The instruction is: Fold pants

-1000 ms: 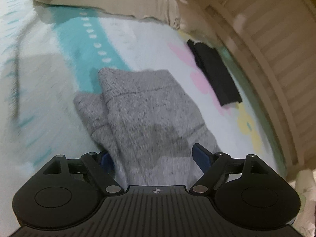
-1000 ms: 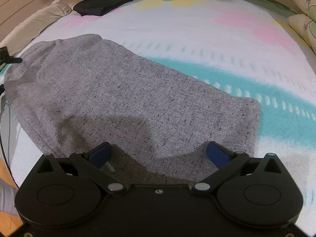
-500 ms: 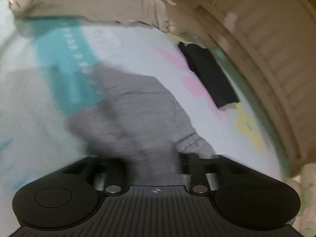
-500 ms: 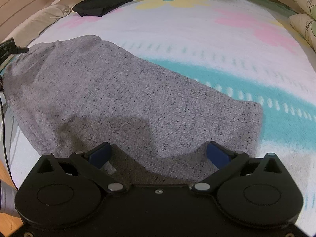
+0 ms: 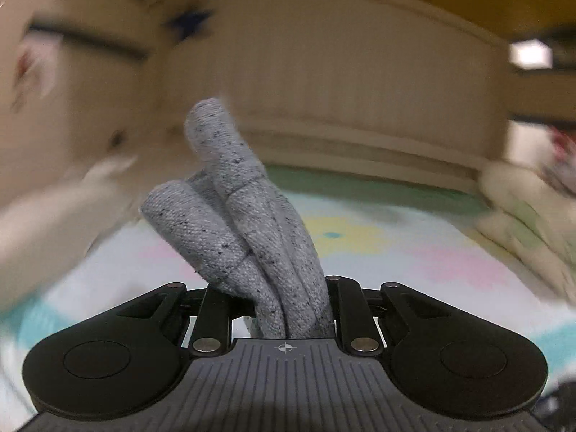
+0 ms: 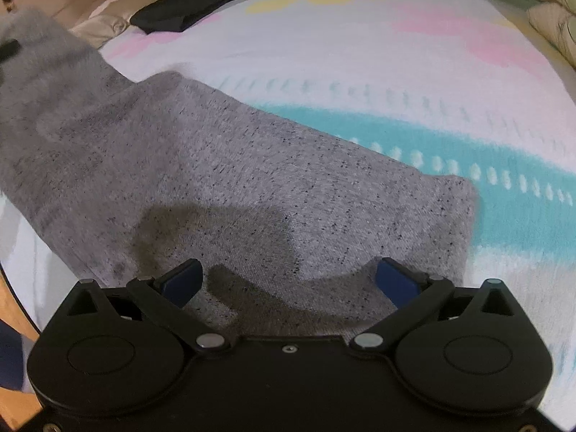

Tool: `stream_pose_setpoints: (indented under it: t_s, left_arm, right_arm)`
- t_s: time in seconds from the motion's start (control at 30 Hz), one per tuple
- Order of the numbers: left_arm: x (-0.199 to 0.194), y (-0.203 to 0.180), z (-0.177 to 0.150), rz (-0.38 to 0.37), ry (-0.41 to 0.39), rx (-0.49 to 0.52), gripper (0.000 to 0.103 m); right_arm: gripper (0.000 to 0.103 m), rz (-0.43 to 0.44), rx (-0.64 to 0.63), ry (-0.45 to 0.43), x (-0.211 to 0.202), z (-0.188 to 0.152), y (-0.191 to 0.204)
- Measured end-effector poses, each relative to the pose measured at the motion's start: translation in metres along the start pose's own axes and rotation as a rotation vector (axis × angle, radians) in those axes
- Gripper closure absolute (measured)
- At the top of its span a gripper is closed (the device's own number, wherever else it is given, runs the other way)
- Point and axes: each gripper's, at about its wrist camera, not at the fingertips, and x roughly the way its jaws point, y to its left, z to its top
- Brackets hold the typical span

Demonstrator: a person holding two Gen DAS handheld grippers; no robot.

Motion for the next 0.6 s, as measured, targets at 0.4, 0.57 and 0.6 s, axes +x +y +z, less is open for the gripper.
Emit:
stream_pose_setpoints:
  t_s: [0.4,0.57,0.6]
  left_arm:
    - [0.004,-0.193,-0.105,-0.424,0.248,0.619,0.069]
    - [-0.004,-0.19,-0.104,-0.433,0.203,0.626,0.067]
    - [-0.003,-0.183,-0.093,-0.454,0.205,0.584,0.067]
  right_arm:
    - [0.001,-0.014,0.339,-0.096,-0.041,0.0,-0.086]
    - [0.001,-0.046,0.462,-0.135,-0.055,-0.007,-0.119]
    - [0.001,-0.042,0.48,-0.148,-0.058,-0.009,-0.123]
